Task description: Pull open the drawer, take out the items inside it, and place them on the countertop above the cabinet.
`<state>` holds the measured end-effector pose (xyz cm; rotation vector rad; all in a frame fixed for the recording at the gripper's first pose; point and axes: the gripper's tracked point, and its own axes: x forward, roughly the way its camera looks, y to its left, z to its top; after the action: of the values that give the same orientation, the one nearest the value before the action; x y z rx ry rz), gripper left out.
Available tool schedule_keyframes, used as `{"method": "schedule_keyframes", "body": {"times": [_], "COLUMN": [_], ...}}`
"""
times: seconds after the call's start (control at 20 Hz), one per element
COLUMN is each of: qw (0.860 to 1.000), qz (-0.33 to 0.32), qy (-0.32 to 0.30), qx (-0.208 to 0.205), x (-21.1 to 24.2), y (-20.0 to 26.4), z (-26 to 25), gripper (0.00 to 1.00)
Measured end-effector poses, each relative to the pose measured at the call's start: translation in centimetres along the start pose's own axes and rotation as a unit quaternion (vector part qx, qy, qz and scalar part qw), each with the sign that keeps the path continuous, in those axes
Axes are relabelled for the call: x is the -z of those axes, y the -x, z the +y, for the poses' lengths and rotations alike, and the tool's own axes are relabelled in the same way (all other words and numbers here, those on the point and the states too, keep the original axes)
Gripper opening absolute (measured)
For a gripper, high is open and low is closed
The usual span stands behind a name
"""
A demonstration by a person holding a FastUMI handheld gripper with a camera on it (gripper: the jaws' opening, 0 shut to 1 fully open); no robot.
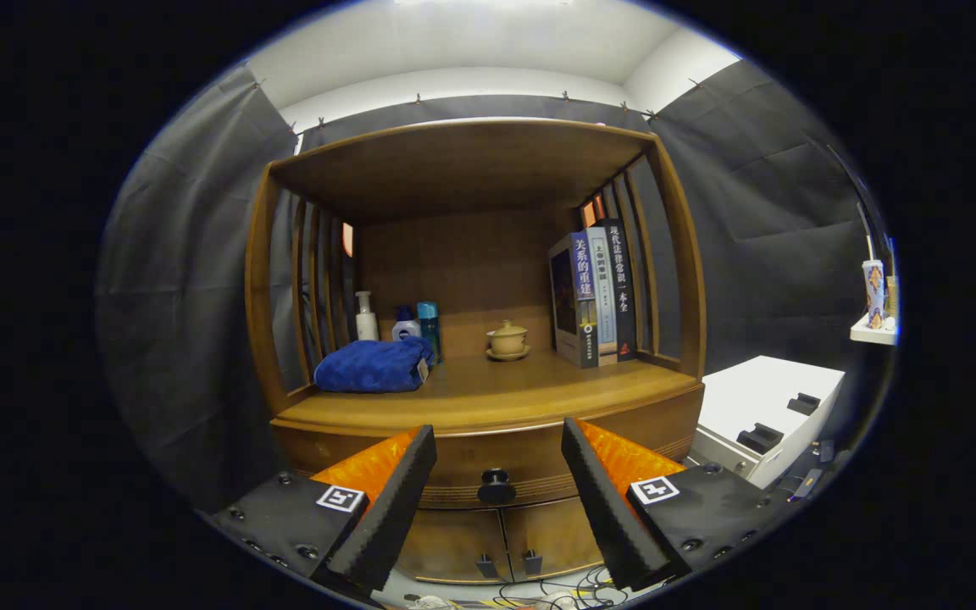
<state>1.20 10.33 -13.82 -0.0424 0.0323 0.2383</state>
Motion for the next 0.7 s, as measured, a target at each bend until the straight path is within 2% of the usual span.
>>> {"method": "schedule_keyframes", "body": {"times": [0.25, 0.7], "qw": [0.999, 0.998], "qz": [0.037, 0.068], "qy": [-0.002, 0.005], "qx": [0.000, -0.006], "x": [4.2, 7.6], "y": [-0.8, -2.7], "z": [0.1, -0.3], "gripper": [0.98, 0.98]}}
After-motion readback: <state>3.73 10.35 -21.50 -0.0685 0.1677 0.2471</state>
